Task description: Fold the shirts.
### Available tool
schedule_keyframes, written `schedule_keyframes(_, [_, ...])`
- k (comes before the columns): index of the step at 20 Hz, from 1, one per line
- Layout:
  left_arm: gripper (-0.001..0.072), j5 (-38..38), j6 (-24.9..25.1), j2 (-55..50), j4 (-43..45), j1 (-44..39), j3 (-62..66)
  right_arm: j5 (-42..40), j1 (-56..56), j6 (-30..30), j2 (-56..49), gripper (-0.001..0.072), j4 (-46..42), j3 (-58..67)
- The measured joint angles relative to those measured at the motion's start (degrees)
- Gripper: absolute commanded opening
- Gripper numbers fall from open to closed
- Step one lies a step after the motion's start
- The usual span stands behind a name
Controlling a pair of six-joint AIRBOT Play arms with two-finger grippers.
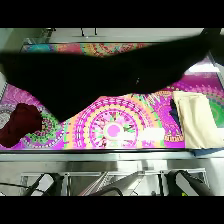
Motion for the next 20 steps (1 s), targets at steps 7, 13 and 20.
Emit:
schedule_keyframes(7, [0.0009, -0.42, -2.08, -1.66, -3.85, 2.69, 13.07, 0.83, -2.01, -1.18, -4.59, 0.0020, -0.57, 13.97])
schedule_keyframes(13, [0.0010, 2.23, -2.67, -16.20, 20.61, -16.48, 10.34, 6.21, 5.51, -0.52, -24.06, 0.0020, -2.27, 10.73])
schedule_keyframes(20, [0.0010, 11.19, -3.85, -42.64, 41.29, -29.07, 13.00, -2.91, 10.64, 0.22, -49.94, 0.0019, -4.04, 6.69])
